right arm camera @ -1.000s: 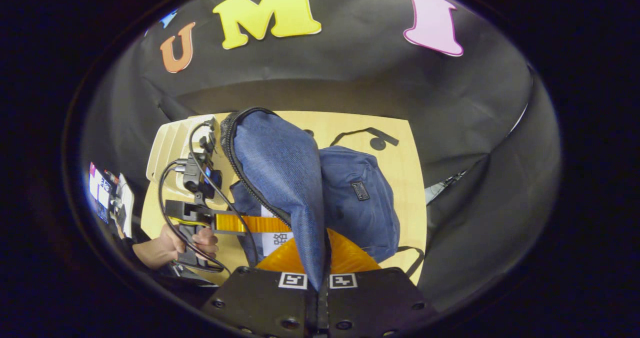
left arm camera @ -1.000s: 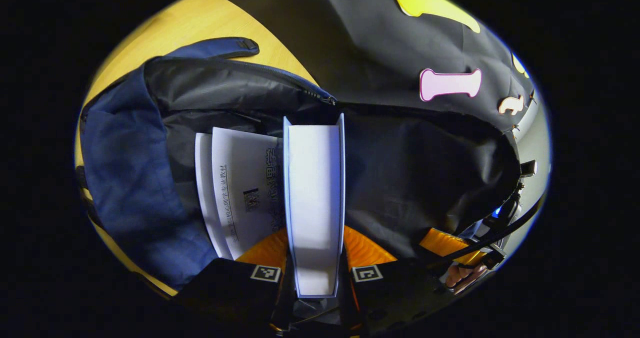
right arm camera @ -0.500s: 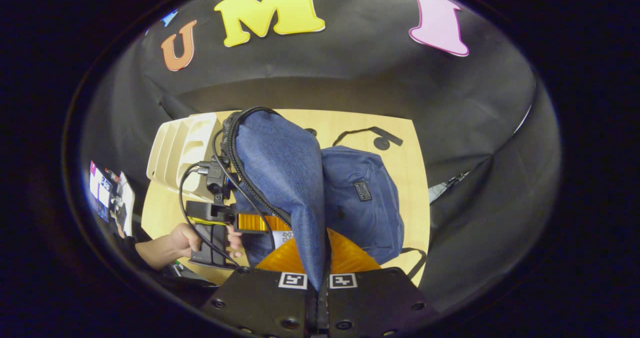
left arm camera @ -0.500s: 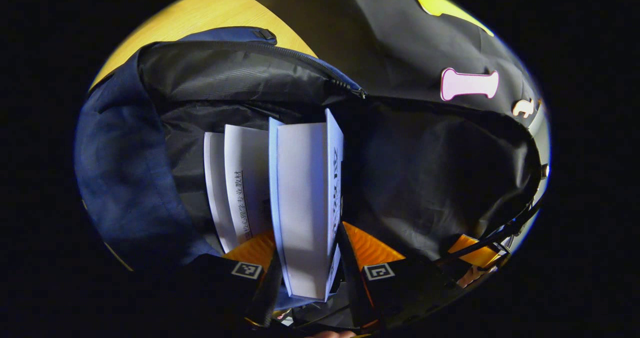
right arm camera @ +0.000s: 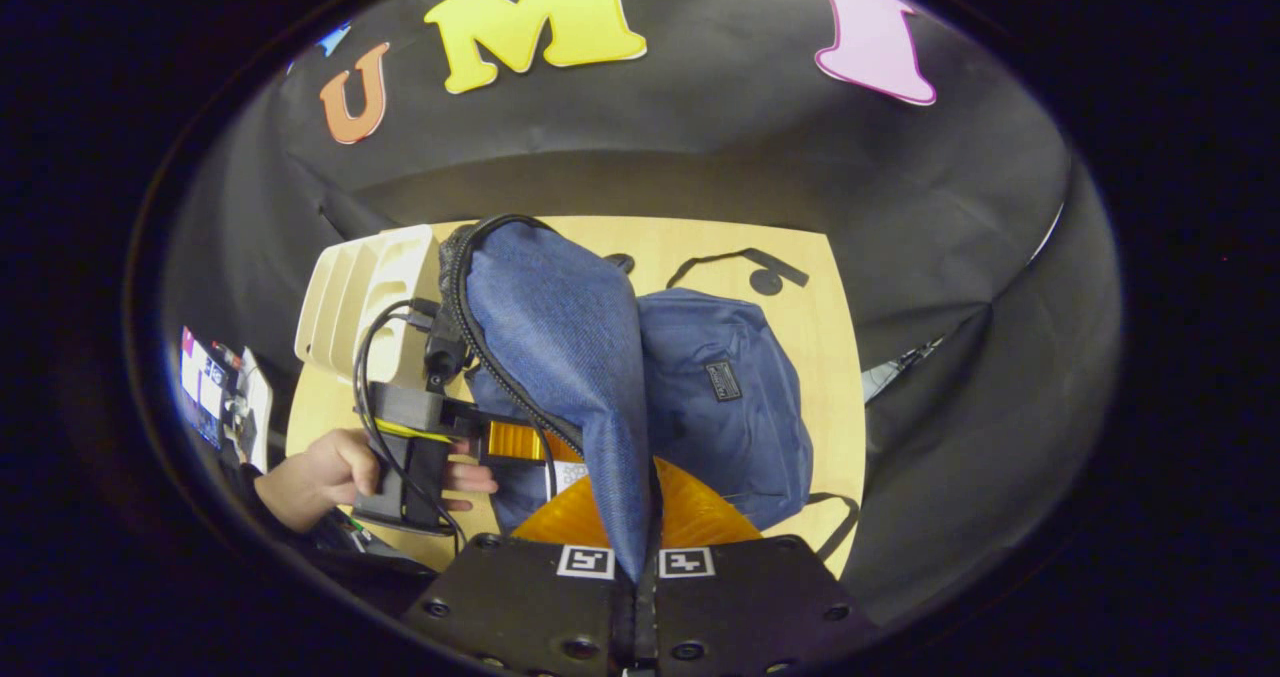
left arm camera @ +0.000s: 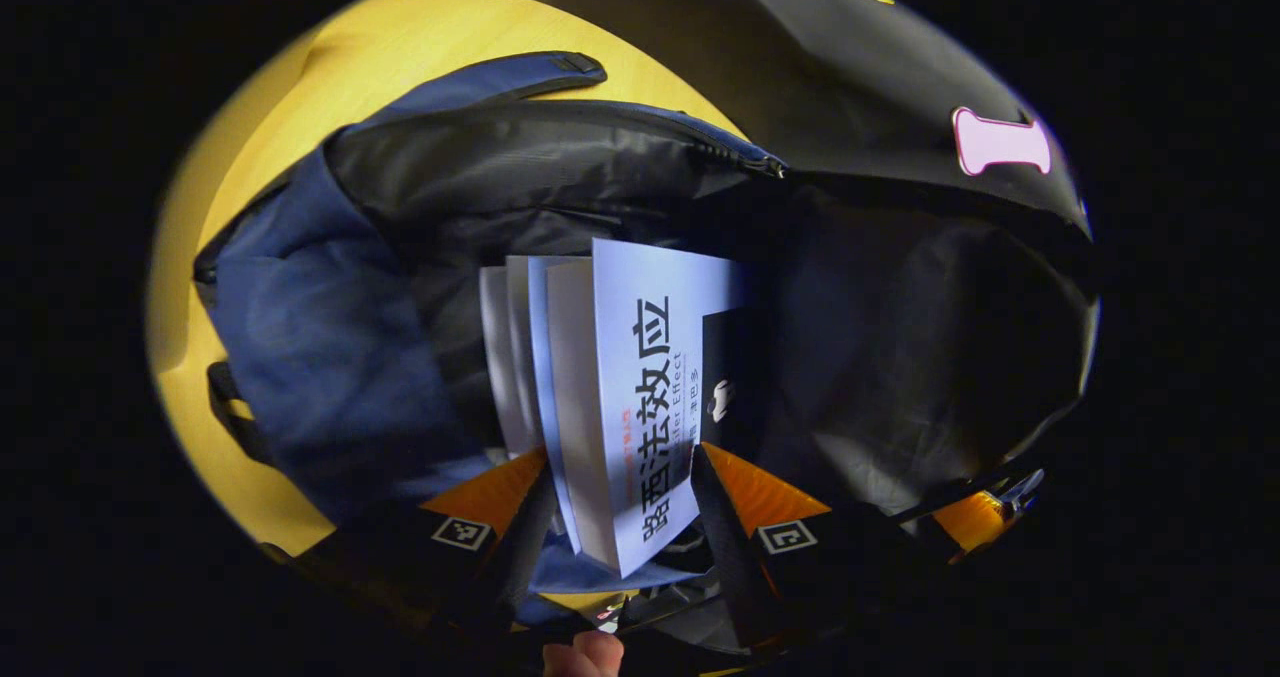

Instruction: Open the schoolbag, grab two books from the bookshelf and put them into the schoolbag.

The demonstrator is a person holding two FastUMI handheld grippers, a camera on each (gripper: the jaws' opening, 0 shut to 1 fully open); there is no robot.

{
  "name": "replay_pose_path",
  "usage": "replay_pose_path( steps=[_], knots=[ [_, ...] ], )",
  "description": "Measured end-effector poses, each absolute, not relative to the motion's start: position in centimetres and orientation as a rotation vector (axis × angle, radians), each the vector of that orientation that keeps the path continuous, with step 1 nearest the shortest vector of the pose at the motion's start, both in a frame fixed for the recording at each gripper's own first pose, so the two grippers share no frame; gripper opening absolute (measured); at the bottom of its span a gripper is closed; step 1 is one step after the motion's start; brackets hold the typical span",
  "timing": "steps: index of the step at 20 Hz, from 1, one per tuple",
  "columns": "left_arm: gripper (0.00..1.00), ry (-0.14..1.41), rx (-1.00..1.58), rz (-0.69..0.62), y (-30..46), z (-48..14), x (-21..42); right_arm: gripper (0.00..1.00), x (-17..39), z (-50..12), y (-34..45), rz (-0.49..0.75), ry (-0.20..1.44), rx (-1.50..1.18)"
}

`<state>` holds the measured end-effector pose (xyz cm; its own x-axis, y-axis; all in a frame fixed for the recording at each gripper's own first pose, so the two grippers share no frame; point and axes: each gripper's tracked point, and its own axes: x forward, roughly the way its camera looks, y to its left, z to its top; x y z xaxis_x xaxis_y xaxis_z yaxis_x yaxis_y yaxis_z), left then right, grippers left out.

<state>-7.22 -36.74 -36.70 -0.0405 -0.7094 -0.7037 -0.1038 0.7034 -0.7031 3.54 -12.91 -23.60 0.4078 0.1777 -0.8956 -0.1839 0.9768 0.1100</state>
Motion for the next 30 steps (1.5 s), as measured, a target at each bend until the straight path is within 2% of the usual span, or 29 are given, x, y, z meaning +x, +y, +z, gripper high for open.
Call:
replay_pose_path(
  steps=[1, 7, 13, 14, 17, 22, 25, 30],
  knots=[
    [0.82, 1.551, -0.666, -0.548, -36.3, -36.3, -6.9, 0.05, 3.5, -23.6, -12.8, 0.23, 1.126, -0.006],
    [0.82, 1.46, -0.517, -0.528, -33.0, -33.9, -6.0, 0.05, 3.1, -23.8, -11.7, 0.239, 1.118, 0.002],
    [0.81, 1.373, -0.312, -0.474, -26.6, -30.7, -5.2, 0.05, 2.3, -24.0, -10.7, 0.234, 1.096, 0.001],
    [0.81, 1.344, -0.3, -0.475, -25.9, -29.6, -5.0, 0.02, 2.1, -24.1, -10.5, 0.235, 1.093, -0.004],
    [0.82, 1.317, -0.26, -0.5, -23.8, -27.0, -5.5, 0.02, 1.7, -24.1, -10.0, 0.222, 1.08, -0.02],
    [0.82, 1.35, -0.218, -0.56, -20.8, -23.5, -8.7, 0.02, 1.5, -24.5, -9.1, 0.19, 1.057, -0.055],
    [0.82, 1.305, -0.132, -0.517, -17.2, -22.2, -8.8, 0.02, 1.2, -24.9, -8.3, 0.167, 1.047, -0.079],
    [0.82, 1.109, -0.106, -0.373, -11.4, -18.6, -6.8, 0.04, 0.9, -25.2, -6.8, 0.112, 1.024, -0.068]
  ],
)
